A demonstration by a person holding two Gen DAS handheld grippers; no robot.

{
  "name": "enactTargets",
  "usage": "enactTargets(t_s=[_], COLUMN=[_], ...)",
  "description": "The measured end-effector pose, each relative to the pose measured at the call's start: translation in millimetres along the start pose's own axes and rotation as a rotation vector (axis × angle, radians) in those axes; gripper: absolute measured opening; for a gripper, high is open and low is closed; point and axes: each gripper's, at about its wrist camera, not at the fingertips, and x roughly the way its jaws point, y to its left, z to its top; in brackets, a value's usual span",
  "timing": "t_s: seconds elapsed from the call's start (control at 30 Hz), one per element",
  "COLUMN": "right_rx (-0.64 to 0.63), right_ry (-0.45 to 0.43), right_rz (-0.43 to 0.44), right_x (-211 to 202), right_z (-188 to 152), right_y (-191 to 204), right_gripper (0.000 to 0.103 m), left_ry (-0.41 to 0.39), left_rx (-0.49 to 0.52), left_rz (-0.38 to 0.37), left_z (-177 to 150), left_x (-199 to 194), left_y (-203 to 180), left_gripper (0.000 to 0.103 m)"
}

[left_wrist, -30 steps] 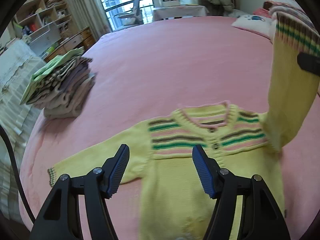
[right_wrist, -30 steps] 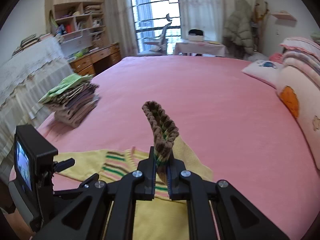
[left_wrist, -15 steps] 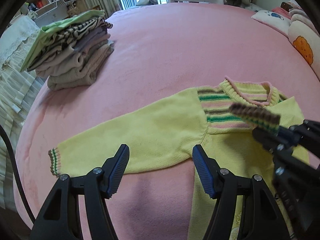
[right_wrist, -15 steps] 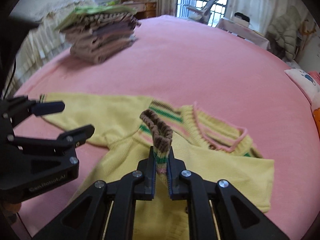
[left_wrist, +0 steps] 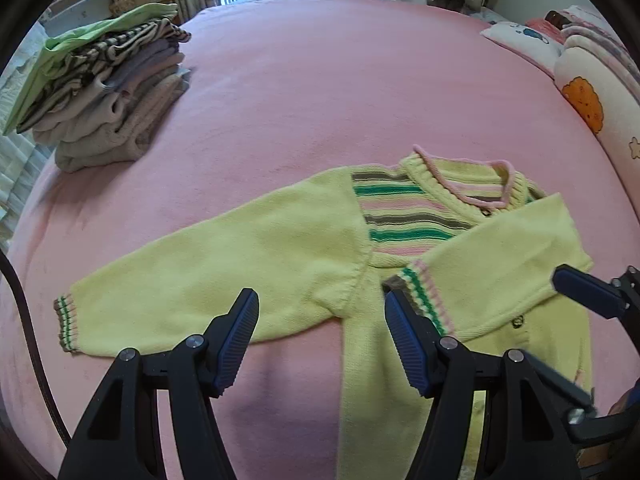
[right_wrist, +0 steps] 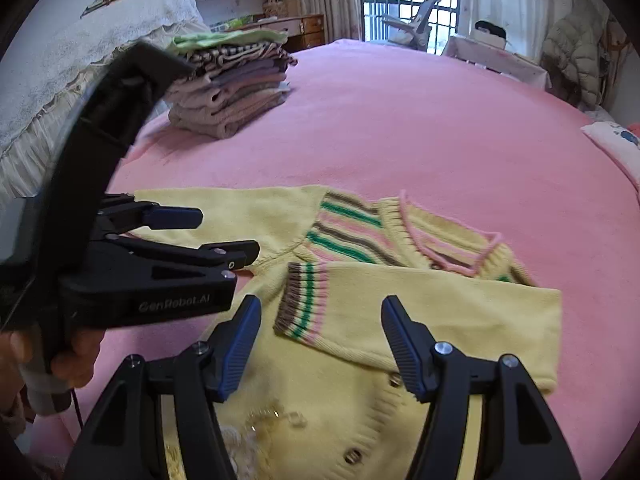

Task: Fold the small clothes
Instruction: 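Lift the cuff with the right tool and fold the sleeve across the cardigan front, then open the right tool and release the folded sleeve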

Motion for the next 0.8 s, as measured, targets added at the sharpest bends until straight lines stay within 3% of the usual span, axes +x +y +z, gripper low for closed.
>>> enactTargets(t_s=[0.3, 0.53, 0.8], right_rx=[0.082, 0.21, 0.319], right_ry=[-0.002, 0.006, -0.001], right_rz=[-0.142, -0.175, -0.211], right_x=[-47, -49, -41], right_z=[-48, -77, -88], right_y=[-61, -99, -133], right_gripper=[0.063, 0.063, 0.063], left_ry=[0.096, 0.131, 0.144], left_rx=[-0.056, -0.079, -0.154], left_rz=[-0.144, -0.256, -0.302], left_z=[-14, -21, -18], left_x=[17, 36, 54], left_y=[-13, -26, -20], left_gripper=[0.064, 0.059, 0.056])
